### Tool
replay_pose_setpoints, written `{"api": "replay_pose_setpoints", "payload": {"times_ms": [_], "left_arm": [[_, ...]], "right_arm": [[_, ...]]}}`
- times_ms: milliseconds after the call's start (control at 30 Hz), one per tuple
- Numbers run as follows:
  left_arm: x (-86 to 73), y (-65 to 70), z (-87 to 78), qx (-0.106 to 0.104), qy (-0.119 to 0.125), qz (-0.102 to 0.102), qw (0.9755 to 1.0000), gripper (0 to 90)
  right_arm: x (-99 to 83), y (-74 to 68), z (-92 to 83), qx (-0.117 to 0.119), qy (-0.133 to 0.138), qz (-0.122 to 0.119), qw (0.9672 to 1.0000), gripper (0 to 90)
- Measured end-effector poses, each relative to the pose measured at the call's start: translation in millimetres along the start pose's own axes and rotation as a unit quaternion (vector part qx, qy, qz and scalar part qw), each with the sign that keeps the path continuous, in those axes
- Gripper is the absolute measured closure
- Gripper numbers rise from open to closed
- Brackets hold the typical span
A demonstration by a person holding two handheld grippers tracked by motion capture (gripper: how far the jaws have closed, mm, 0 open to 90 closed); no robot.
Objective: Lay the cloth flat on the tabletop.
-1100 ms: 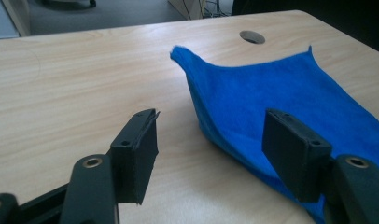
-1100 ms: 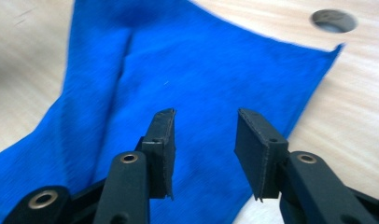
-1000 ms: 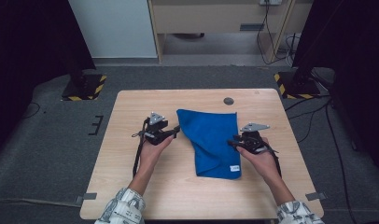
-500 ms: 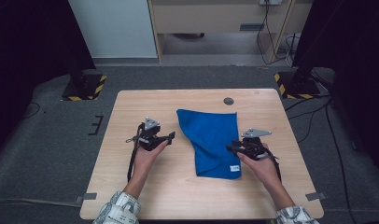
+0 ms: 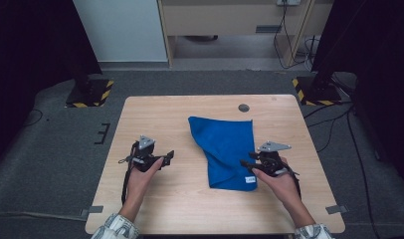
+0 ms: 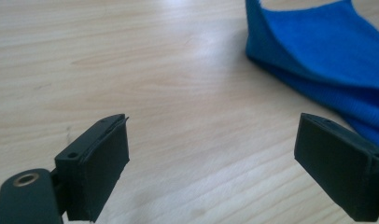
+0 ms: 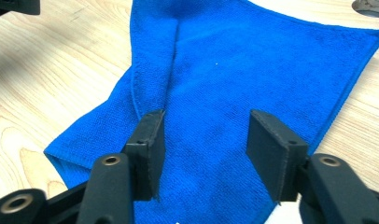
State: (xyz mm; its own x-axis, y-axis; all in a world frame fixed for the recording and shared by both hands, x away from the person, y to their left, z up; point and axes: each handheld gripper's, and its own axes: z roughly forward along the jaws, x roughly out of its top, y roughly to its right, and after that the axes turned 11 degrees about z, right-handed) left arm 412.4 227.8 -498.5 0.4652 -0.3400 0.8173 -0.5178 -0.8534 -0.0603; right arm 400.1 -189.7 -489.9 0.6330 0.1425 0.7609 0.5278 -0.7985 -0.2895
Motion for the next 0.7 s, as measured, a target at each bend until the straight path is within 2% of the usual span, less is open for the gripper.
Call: {"api": "replay_pose_setpoints", "payload": {"times_ms": [100, 200, 367, 700], "left_arm": [[-6.7, -2.5, -2.4, 0.003, -0.010, 0.011, 0.9999, 9.1], [-7.5, -3.8, -3.7, 0.004, -0.008, 0.006, 0.9999, 9.1], [-9.4, -5.1, -5.6, 0.006, -0.004, 0.000, 1.0000, 9.1], [-9.4, -0.5, 1.5, 0.005, -0.016, 0.021, 0.9997, 9.1]], "right_arm": [[-0.9, -4.1, 0.4, 0.002, -0.001, -0.005, 1.0000, 45.2], [-2.9, -9.6, 1.0, 0.004, -0.005, -0.016, 0.9998, 45.8], [-6.8, -15.6, -0.7, 0.016, -0.005, -0.017, 0.9997, 49.2], [-10.9, -25.9, 3.6, 0.021, -0.013, -0.032, 0.9992, 56.0]]}}
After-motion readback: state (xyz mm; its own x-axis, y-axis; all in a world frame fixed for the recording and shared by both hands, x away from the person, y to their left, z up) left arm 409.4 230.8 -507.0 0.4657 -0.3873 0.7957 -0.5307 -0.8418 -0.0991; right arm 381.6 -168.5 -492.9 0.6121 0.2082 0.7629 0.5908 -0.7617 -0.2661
